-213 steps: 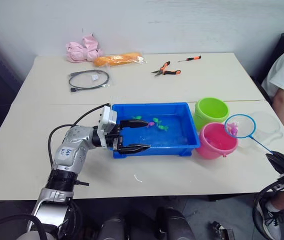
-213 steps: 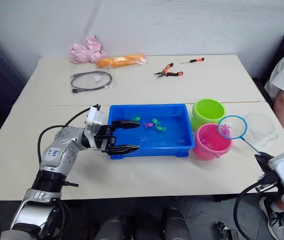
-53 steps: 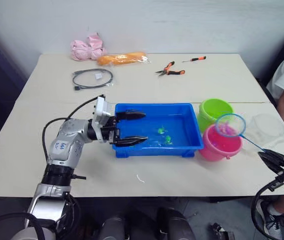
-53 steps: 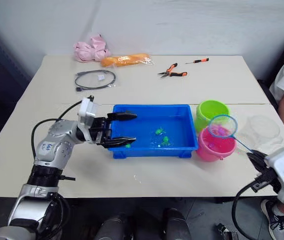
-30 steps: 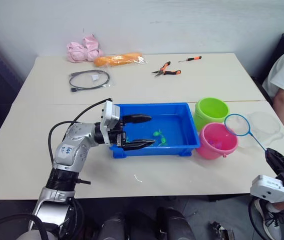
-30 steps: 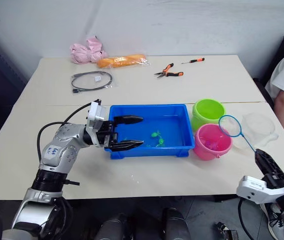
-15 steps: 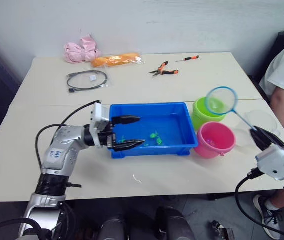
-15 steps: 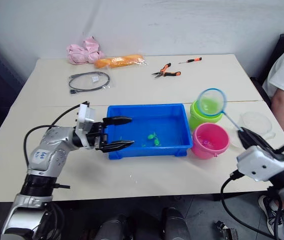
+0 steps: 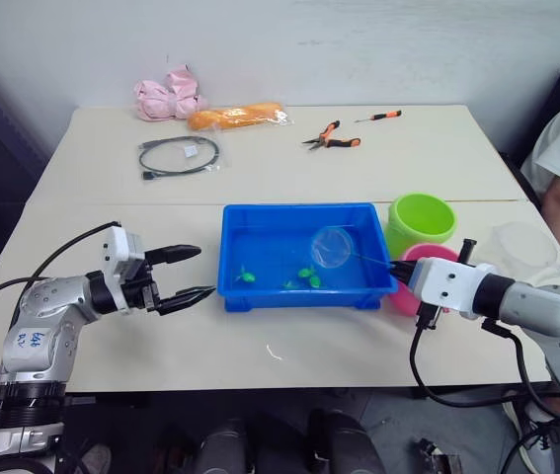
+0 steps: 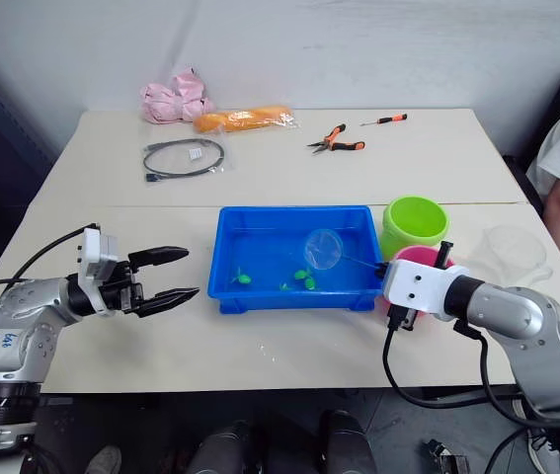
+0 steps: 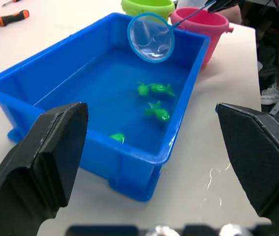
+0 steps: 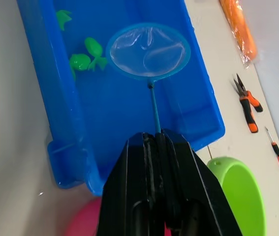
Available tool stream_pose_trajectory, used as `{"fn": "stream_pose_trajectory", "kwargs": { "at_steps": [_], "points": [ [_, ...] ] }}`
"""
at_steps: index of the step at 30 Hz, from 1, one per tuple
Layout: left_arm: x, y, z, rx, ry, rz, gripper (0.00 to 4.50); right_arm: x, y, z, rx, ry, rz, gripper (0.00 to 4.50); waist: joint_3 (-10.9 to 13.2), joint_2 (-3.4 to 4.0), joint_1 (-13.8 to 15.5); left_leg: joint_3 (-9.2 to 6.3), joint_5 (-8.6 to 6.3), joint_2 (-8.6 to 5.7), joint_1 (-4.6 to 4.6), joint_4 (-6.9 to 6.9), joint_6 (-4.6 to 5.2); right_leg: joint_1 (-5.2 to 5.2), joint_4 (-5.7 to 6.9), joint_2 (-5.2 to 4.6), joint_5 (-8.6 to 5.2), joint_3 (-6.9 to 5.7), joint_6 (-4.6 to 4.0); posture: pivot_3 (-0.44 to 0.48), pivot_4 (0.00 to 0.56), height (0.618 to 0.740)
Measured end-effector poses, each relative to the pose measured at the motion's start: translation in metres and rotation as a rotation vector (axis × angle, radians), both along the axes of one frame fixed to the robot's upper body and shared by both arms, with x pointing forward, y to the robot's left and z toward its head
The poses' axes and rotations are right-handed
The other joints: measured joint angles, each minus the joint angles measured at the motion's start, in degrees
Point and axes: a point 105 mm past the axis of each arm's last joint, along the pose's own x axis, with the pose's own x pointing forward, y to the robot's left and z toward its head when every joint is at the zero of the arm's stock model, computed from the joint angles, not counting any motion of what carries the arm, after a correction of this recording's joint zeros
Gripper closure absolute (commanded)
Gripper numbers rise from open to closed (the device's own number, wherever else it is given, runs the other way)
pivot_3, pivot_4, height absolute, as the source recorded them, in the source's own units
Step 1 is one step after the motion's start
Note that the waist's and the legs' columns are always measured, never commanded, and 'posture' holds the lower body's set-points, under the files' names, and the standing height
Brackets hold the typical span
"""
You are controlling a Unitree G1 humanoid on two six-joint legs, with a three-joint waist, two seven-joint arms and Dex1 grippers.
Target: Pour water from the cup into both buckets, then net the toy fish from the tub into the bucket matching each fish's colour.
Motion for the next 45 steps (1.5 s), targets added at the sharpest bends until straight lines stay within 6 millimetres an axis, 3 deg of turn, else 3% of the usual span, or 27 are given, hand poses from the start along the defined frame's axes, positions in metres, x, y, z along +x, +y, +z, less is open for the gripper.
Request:
{"fn": "stream_pose_trajectory", "kwargs": {
  "at_steps": [13, 22, 27, 31, 38, 45],
  "points": [
    [-0.004, 0.006, -0.003, 0.000, -0.003, 0.035, 0.06, 0.016, 0.047, -0.018, -0.130, 0.005, 0.257, 4.50, 0.0, 0.01, -0.5, 0.06, -0.02, 0.04, 0.03, -0.01, -0.07, -0.06, 0.06, 0.04, 0.00, -0.15, 0.00, 0.000, 0.150, 0.740],
    [-0.003, 0.002, 0.001, -0.002, -0.024, 0.039, 0.06, 0.047, 0.035, -0.008, -0.256, -0.135, 0.184, 4.50, 0.0, 0.01, -0.4, 0.07, -0.01, 0.03, 0.02, 0.00, -0.08, -0.07, 0.05, 0.02, 0.00, -0.14, -0.01, 0.000, 0.150, 0.740],
    [-0.001, -0.003, 0.000, -0.015, -0.020, 0.041, 0.06, 0.061, 0.013, 0.009, -0.281, -0.218, 0.108, 4.50, 0.0, 0.01, -0.5, 0.08, -0.01, 0.04, 0.02, -0.01, -0.09, -0.07, 0.05, 0.04, 0.00, -0.14, 0.00, 0.000, 0.150, 0.740],
    [0.000, -0.005, 0.001, -0.019, -0.020, 0.038, 0.06, 0.055, 0.010, 0.018, -0.209, -0.208, 0.115, 4.50, 0.0, 0.01, -0.5, 0.08, 0.00, 0.05, 0.02, -0.01, -0.10, -0.07, 0.06, 0.05, 0.00, -0.15, 0.00, 0.000, 0.150, 0.740],
    [0.001, -0.006, 0.002, -0.022, -0.018, 0.038, 0.06, 0.037, 0.026, 0.005, -0.195, -0.140, 0.189, 4.50, 0.0, 0.01, -0.6, 0.09, 0.00, 0.06, 0.03, -0.01, -0.09, -0.06, 0.08, 0.05, 0.00, -0.15, 0.00, 0.000, 0.150, 0.740],
    [0.002, -0.007, 0.003, -0.026, -0.023, 0.035, 0.06, 0.042, 0.027, -0.013, -0.272, -0.123, 0.159, 4.50, 0.0, 0.01, -0.5, 0.09, 0.00, 0.04, 0.02, -0.01, -0.09, -0.07, 0.07, 0.04, 0.00, -0.15, 0.00, 0.000, 0.150, 0.740]
  ]
}}
